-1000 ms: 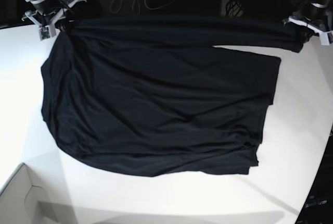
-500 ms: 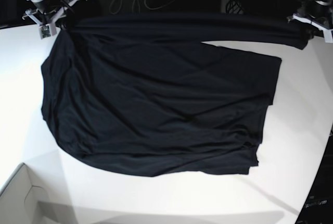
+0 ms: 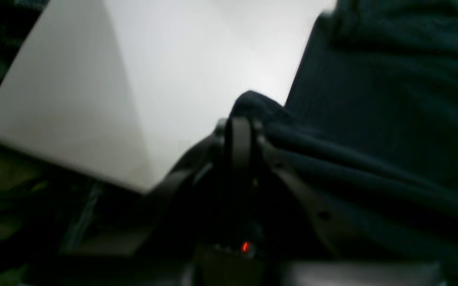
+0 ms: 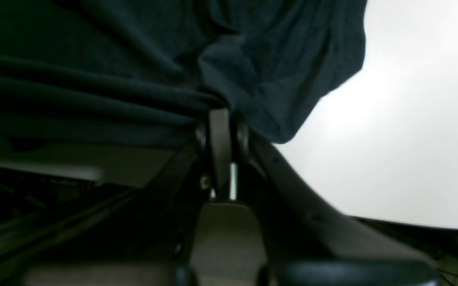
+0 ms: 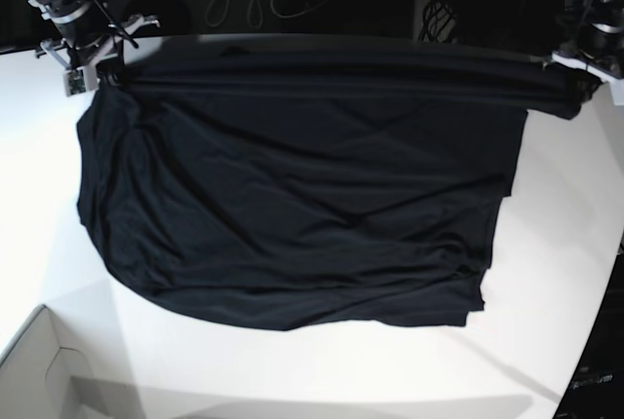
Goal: Layout the t-shirt on the table in an organized manner, then fold the t-shirt properly
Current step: 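Lift the shirt edge with both grippers, stretching it taut between them, then lower the held edge with both grippers, laying the shirt flat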
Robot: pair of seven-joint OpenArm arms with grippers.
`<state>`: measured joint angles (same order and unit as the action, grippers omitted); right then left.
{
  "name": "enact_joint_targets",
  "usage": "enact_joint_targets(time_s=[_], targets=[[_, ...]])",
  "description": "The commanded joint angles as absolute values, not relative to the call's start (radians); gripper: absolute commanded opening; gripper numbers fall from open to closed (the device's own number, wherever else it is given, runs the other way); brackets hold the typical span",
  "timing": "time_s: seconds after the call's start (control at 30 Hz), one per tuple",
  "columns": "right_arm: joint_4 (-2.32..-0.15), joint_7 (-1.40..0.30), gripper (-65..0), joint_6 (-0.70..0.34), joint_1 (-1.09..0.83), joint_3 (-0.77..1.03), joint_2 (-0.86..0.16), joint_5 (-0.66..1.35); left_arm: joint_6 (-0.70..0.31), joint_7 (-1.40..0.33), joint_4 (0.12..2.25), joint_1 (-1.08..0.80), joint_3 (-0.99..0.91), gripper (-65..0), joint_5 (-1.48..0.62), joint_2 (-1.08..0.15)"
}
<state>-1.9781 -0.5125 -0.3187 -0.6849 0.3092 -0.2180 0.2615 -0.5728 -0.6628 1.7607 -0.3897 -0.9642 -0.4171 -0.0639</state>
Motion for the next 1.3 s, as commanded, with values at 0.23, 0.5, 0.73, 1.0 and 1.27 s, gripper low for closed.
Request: enact_joint_targets(time_s=[0.23, 0.5, 0.73, 1.0, 1.27], targets=[[-1.966, -0.499, -65.0, -0.32, -0.582, 0.302, -0.226, 0.255, -0.567, -0.797, 1.768, -0.262, -0.97, -64.9, -0.423, -0.079], [-1.871, -0.499, -65.0, -0.32, -0.493, 0.262, -0.231, 0.255, -0.565, -0.803, 1.736, -0.147, -0.914, -64.9, -0.259, -0.07], [-1.801, -0.499, -65.0, -0.32, -0.456, 0.263, -0.234, 0.255, -0.565, -0.797, 1.652, -0.111, -0.865, -64.9, -0.2, -0.07], [-1.799, -0.498, -65.0, -0.32, -0.435, 0.269, -0.254, 0.255, -0.565, -0.796, 1.647, -0.111, -0.865, -64.6, -0.206, -0.068], [-1.797, -0.498, -65.0, -0.32, -0.421, 0.269, -0.265, 0.255, -0.567, -0.794, 1.646, -0.104, -0.839, -64.5, -0.206, -0.05]])
